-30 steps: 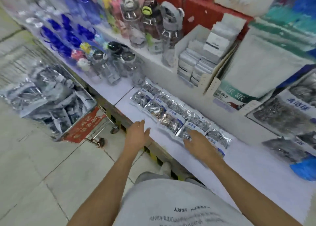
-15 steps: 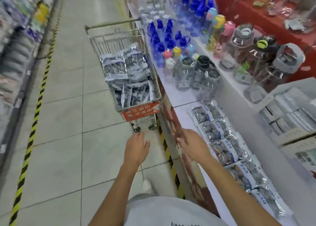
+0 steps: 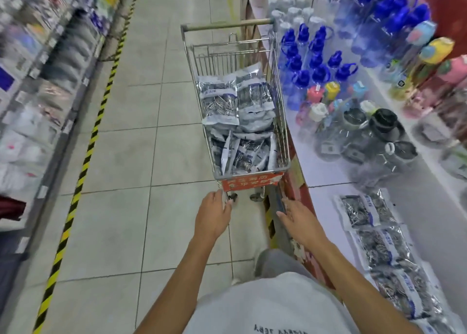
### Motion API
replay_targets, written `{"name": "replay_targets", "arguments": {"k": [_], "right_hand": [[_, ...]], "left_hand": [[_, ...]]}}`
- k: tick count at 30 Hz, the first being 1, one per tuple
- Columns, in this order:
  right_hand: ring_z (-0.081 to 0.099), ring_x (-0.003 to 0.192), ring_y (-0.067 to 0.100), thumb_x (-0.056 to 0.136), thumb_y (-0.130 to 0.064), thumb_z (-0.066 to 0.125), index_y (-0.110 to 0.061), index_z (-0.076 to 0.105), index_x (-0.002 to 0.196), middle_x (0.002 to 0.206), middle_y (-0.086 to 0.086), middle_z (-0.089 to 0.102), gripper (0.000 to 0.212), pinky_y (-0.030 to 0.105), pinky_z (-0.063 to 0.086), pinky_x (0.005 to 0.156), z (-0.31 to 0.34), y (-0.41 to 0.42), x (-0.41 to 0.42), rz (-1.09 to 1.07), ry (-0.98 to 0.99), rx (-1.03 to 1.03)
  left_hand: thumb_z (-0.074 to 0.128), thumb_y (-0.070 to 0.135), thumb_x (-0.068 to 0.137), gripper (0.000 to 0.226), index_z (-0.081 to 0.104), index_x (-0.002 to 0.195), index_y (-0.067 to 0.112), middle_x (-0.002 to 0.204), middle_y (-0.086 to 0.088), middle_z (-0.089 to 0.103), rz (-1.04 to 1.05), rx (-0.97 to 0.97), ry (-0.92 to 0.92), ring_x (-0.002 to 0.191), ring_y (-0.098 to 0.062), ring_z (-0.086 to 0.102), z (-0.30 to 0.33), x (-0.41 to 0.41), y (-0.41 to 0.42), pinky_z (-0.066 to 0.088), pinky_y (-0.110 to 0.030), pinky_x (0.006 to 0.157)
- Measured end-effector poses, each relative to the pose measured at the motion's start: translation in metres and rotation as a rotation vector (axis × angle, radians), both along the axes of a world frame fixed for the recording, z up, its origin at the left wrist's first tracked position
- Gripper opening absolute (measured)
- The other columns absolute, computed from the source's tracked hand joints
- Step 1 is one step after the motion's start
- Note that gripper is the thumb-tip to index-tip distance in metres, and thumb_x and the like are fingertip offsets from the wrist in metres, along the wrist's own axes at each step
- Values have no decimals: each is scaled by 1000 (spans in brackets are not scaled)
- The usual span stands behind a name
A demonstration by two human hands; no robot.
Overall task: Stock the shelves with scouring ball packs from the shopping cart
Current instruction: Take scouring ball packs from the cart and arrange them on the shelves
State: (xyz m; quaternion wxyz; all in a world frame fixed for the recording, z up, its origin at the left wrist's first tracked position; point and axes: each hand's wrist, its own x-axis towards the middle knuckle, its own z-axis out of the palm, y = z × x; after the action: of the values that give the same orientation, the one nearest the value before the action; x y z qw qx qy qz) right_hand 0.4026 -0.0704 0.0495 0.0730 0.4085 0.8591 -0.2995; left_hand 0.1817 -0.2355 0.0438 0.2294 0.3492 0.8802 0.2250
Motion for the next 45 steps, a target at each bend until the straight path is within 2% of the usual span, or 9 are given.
{"name": "replay_targets", "arguments": {"k": [4,9,15,20,24,29,33,41,45], "right_hand": [[51,138,21,105,-50,48,-20,46,154,152,2,54,57,39,46,109,-17,46,-39,-31,13,-14],[59,94,8,104,-47,53,-23,58,137,115,-5,68,41,29,45,71,-28,121,-105,-139,49,-113],[61,127,31,104,-46,57,-9,47,151,137,11,65,62,37,49,101,-58,204,-167,-310,-53,-351],[67,114,36,102,-46,61,-11,45,150,130,15,67,61,48,54,97,-99,247,-207,-387,-147,-469],[57,132,38,100,-47,64,-12,34,156,148,15,57,73,54,47,110,-142,268,-226,-531,-190,-562],[44,146,36,97,-38,71,-12,13,164,162,13,41,92,45,35,119,-188,278,-244,-718,-147,-629],[50,139,33,96,-34,74,-12,29,156,155,11,49,78,33,38,104,-217,284,-250,-778,-120,-604],[65,120,29,96,-31,71,-19,51,142,131,5,69,52,41,51,104,-218,285,-250,-757,-89,-388],[65,115,26,95,-24,70,-15,54,140,127,4,69,49,36,53,97,-185,282,-249,-842,60,-423]], "left_hand": [[51,39,106,48,51,145,11,138,-15,58,4,-12,-35,127,-33,53,-13,-41,53,46,-42,102],[53,41,105,52,50,145,7,139,-17,56,71,-105,-125,127,-36,54,-33,-87,129,46,-45,104],[58,30,104,41,59,133,1,125,-22,64,169,-174,-353,113,-40,64,-68,-129,207,53,-49,96],[67,20,98,34,60,127,2,122,-17,64,327,-202,-470,112,-37,64,-105,-159,242,54,-42,93],[73,23,96,64,44,146,-4,147,-26,49,420,-313,-545,137,-40,49,-150,-178,258,45,-46,112],[76,33,93,74,42,150,0,148,-23,51,424,-323,-567,137,-39,51,-198,-198,269,45,-51,113],[77,37,92,72,42,146,3,139,-19,55,438,-378,-583,128,-37,55,-225,-203,278,48,-44,104],[64,11,99,30,57,128,6,108,-4,63,552,-306,-578,91,-22,60,-225,-199,289,47,-23,67],[57,-3,98,50,49,144,14,115,3,68,517,-190,-774,96,-10,66,-198,-200,285,52,-23,77]]}}
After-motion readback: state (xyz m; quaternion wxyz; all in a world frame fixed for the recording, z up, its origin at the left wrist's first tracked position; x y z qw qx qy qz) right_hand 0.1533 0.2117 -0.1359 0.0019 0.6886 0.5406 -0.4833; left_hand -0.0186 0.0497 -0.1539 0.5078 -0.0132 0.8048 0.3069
